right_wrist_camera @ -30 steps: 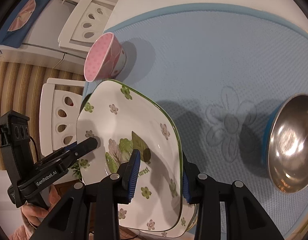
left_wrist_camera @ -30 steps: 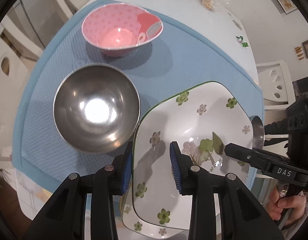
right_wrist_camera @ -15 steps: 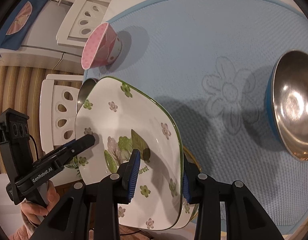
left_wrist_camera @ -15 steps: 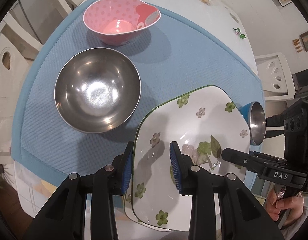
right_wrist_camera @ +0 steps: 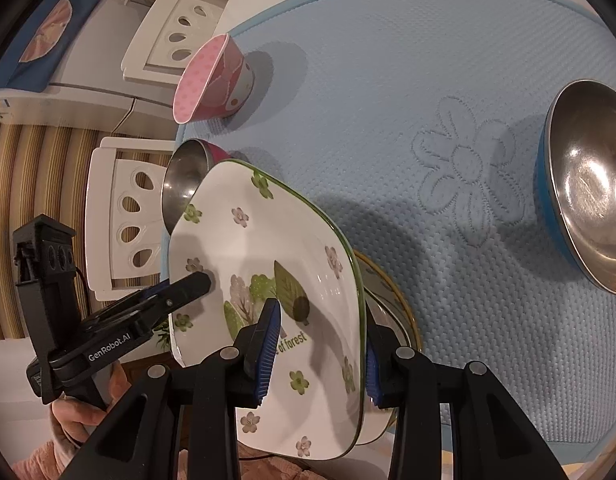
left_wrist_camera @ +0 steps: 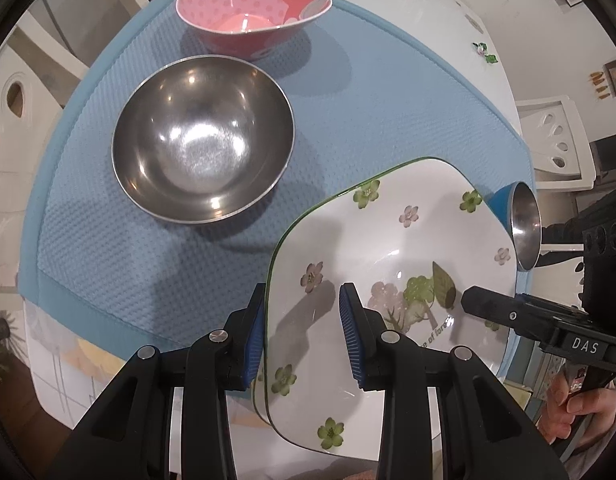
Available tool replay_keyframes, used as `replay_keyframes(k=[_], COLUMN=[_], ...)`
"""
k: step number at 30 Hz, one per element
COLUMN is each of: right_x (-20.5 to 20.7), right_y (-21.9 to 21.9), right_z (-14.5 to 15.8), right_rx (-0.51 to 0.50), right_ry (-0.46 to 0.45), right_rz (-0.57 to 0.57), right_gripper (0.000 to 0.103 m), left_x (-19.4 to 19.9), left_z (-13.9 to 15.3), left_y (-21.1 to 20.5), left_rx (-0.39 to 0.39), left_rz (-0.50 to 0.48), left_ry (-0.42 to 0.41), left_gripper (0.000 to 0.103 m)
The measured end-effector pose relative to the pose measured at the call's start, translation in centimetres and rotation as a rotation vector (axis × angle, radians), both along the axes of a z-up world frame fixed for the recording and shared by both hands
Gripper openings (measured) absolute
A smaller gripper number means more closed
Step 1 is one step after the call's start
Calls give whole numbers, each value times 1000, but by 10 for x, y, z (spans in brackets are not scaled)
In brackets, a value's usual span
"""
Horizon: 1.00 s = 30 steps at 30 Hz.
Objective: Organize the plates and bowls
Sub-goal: 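Lower the hexagonal plate with both grippers onto the plate stack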
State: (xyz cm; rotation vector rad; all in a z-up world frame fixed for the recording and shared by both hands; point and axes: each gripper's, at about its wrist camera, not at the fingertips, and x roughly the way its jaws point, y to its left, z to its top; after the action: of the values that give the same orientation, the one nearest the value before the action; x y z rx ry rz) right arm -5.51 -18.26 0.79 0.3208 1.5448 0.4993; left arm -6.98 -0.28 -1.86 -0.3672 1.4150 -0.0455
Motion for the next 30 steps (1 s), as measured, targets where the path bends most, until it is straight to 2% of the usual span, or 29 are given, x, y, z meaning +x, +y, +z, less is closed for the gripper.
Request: replay_keyframes(k=[19, 30], right_x=[-29, -38], right_y=[-11, -8], right_z=[-24, -38], right_rx=[14, 4], right_ry=[69, 102], right_rz=[-18, -23], right_gripper=[37, 37], left_x=[-11, -13], left_z=[-17, -24], left_y=[-11, -24], left_rx=[12, 66], left_rz=[-9, -36], left_ry=[47, 49], left_gripper=[30, 30])
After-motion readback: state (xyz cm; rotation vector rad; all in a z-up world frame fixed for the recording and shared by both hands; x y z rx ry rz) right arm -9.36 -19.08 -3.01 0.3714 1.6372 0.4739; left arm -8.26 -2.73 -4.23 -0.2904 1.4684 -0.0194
